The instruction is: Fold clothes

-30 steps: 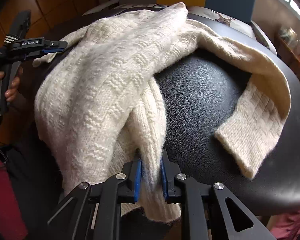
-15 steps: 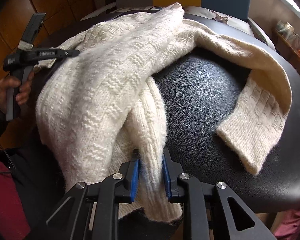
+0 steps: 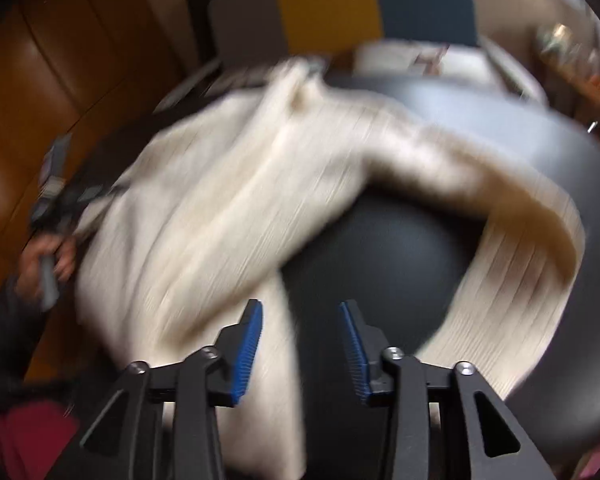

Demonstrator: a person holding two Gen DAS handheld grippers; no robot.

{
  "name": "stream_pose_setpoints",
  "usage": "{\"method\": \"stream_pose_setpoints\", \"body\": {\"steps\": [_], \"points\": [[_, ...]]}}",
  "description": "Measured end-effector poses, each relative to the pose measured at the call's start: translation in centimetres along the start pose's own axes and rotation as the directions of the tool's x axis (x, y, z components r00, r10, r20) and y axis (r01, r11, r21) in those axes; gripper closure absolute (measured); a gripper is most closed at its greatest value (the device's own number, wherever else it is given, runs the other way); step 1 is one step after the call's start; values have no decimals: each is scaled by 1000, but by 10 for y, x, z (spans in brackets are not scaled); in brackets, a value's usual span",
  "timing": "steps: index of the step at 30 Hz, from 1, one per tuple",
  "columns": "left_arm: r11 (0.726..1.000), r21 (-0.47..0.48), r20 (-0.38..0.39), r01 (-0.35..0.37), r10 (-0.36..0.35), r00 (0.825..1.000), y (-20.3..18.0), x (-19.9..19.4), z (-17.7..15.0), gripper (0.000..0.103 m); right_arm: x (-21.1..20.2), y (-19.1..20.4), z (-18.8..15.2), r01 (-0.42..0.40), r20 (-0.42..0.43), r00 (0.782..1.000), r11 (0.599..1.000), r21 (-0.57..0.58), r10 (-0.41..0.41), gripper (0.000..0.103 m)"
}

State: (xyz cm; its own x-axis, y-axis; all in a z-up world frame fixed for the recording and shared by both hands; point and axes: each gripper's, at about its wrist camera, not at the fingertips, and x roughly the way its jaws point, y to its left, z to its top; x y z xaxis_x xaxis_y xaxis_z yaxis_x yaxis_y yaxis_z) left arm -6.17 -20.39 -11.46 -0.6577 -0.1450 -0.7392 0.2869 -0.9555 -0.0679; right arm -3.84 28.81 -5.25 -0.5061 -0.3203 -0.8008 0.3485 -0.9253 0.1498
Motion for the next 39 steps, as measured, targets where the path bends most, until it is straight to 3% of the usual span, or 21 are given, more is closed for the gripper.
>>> {"method": "stream_pose_setpoints", "body": {"steps": [1,4,7,9,12,14,16,18,20,21,24,28,30,32,35,37,39], "points": [[1000,11,24,14,-14,1000,-6,-7,-2,95,6,-11,14,42,7,999,999,-3,-42,58],[986,166,16,15,-18,1000,-40,-5,-16,92,33,-45,49,163,-13,987,987,-5,-163,58],[967,253,-129,31,2,992,-56,35,-30,92,65,-81,78,262,-56,964,965,0,-262,58],[963,268,-152,11,31,988,-59,51,-36,92,87,-109,93,329,-92,941,944,11,-327,58],[960,281,-137,-9,49,989,-63,52,-34,92,109,-144,105,322,-124,943,942,96,-310,57],[965,263,-148,16,24,989,-62,51,-29,92,103,-154,108,300,-103,952,942,152,-287,55],[969,244,-151,38,-1,989,-62,49,-27,92,77,-144,103,201,-26,980,967,159,-199,55],[973,225,-153,60,-25,988,-62,46,-27,92,47,-124,88,52,33,998,991,122,-56,55],[975,206,-155,81,-49,987,-62,44,-26,92,22,-97,66,-114,32,993,992,52,113,50],[976,204,-163,83,-49,985,-62,44,-26,92,13,-82,54,-158,3,987,987,3,158,50],[972,230,-150,56,-21,988,-65,40,-30,92,8,-41,16,-223,-117,971,968,-119,209,50],[972,232,-150,47,-12,989,-65,41,-30,92,18,-5,-7,-252,-160,961,950,-183,224,50],[972,231,-151,45,-10,988,-65,41,-31,90,31,9,-12,-228,-164,967,950,-214,196,50],[972,231,-149,43,-8,989,-65,44,-31,89,44,29,-15,-179,-148,979,940,-291,141,44],[971,234,-138,39,-6,990,-66,48,-31,88,40,56,-21,-66,-107,994,898,-436,21,47],[972,233,-134,38,-6,991,-66,48,-32,87,34,68,-23,-20,-105,994,876,-481,-34,88],[973,229,-134,41,-10,991,-64,48,-33,85,25,67,-27,47,-103,988,853,-520,-118,95]]}}
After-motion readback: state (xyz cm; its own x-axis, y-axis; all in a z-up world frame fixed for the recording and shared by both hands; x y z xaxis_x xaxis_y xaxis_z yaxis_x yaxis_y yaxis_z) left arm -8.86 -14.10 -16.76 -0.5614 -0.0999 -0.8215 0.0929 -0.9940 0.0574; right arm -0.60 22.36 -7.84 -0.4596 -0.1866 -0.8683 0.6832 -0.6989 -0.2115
